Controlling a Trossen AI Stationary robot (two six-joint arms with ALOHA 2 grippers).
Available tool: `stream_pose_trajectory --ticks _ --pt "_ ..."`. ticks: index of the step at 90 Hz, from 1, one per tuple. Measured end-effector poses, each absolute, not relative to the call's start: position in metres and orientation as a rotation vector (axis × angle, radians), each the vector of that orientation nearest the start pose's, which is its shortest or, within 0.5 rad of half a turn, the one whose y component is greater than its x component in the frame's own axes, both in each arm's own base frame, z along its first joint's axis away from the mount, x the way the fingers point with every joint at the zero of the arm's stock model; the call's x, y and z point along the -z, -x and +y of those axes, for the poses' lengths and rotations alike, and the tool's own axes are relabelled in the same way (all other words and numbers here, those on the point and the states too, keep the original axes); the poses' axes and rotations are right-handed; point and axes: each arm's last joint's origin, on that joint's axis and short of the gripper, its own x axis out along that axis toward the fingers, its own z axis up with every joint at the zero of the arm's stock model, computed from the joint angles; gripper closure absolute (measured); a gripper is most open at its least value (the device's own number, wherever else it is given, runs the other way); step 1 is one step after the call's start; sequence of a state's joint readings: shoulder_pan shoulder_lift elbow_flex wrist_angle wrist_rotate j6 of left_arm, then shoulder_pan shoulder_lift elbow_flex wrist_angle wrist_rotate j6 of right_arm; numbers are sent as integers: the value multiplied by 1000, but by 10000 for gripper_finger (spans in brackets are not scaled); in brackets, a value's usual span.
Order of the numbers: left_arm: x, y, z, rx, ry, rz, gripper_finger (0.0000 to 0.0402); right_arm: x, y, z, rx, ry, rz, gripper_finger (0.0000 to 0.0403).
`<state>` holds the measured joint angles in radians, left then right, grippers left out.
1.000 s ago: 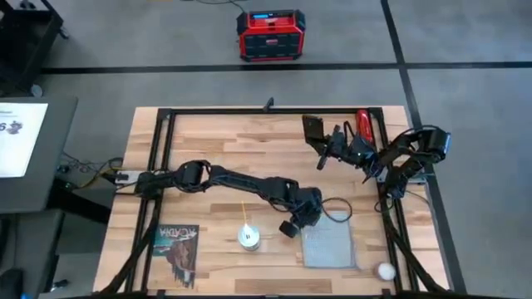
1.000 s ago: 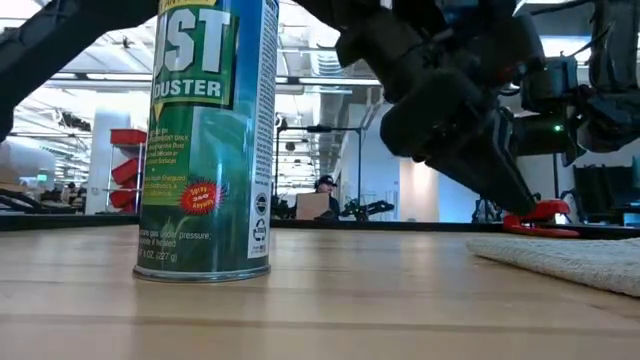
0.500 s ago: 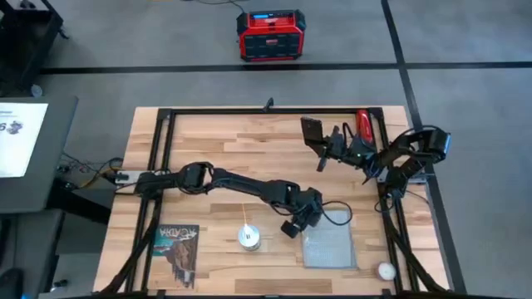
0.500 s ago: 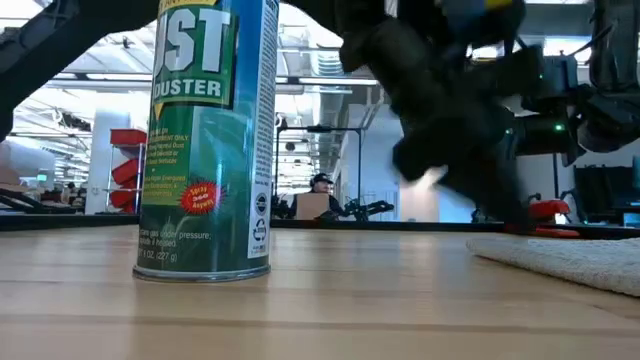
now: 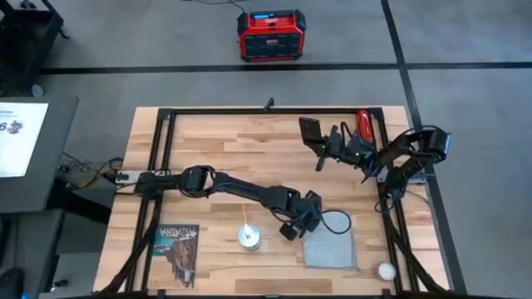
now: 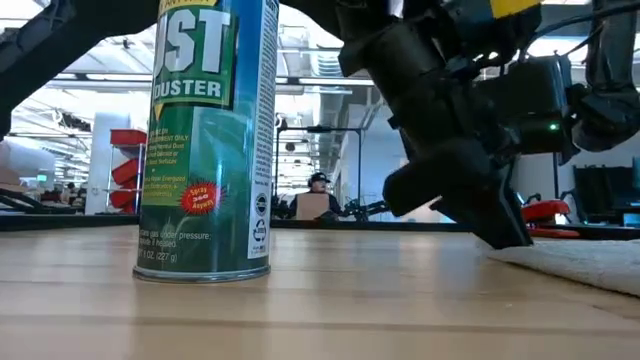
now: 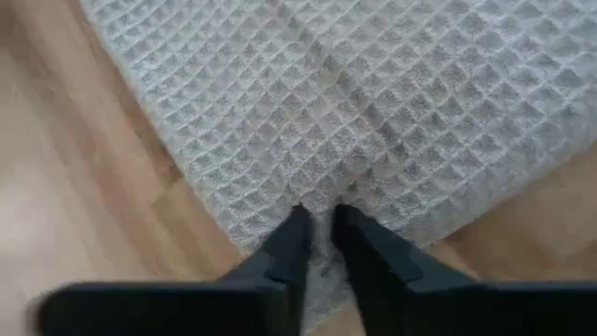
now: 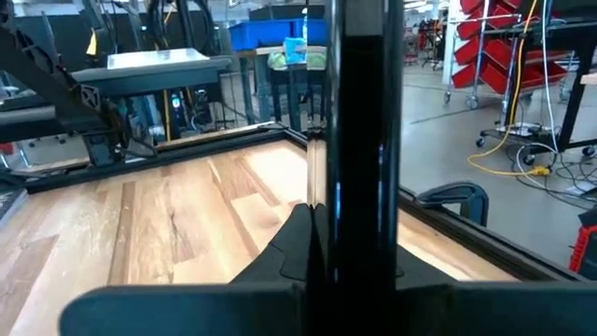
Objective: Apply microfiber cloth
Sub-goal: Wipe the back of the cellphone with the microfiber cloth
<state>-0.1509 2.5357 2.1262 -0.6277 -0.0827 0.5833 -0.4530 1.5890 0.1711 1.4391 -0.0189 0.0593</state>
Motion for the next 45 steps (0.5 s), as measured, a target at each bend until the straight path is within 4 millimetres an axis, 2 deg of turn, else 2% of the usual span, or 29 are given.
stream_pose_trajectory --ticks 10,25,45 --pt "-128 -531 -66 318 -645 1001 398 -136 -196 -95 432 -54 -31 393" --pt "-133 -529 -61 228 -710 1026 401 -136 -196 -95 432 -54 -31 393" --pt "-160 -524 -47 137 -731 1038 401 -136 -197 -94 427 -54 -32 393"
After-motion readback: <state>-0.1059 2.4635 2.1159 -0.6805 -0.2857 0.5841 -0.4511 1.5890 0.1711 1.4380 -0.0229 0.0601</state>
